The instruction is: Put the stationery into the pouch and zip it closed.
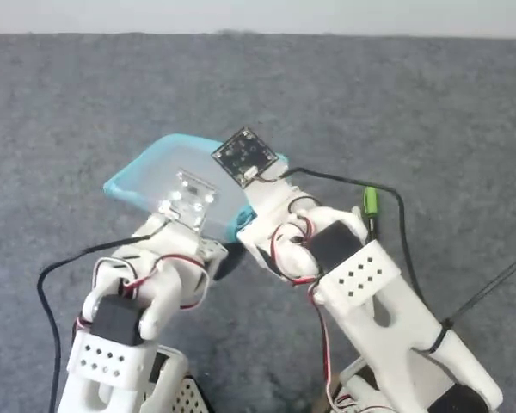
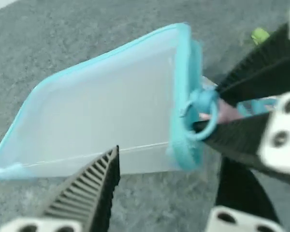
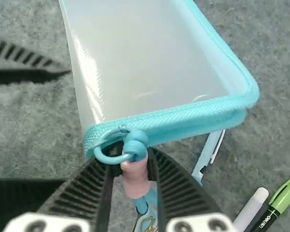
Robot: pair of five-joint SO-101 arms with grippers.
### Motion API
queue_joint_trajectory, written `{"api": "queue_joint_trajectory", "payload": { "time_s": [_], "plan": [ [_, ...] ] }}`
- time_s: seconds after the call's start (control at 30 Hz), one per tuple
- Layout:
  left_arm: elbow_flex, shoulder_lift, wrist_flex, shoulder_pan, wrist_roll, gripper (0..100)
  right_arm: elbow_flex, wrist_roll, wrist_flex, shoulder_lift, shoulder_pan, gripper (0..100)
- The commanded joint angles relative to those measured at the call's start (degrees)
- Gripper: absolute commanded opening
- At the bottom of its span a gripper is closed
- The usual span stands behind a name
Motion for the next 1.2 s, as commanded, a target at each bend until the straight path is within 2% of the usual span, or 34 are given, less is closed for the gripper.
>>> {"api": "queue_joint_trajectory", "payload": {
  "time_s": [0.0,0.17,0.23,0.7,1.03,1.17],
  "plan": [
    [-1.0,-1.3,-0.4,1.9,1.1,31,-0.9,0.7,0.2,-0.5,-0.8,0.7],
    [1.7,-1.2,-4.7,-4.0,0.7,31,-0.7,0.7,0.3,-0.5,-0.7,0.7],
    [3.2,-1.2,-6.2,-5.2,-0.6,28,-0.7,0.8,0.3,-0.5,-0.7,0.7],
    [5.1,-1.2,-7.8,-5.3,-3.8,10,1.3,3.2,0.7,-0.5,-0.7,0.7],
    [6.9,-1.3,-9.3,-5.5,-4.0,9,9.6,3.4,-5.3,-0.5,-1.1,0.7],
    [9.0,-1.3,-11.3,-5.6,-4.0,9,11.9,3.4,-7.3,-0.4,-3.7,0.7]
  ]
}}
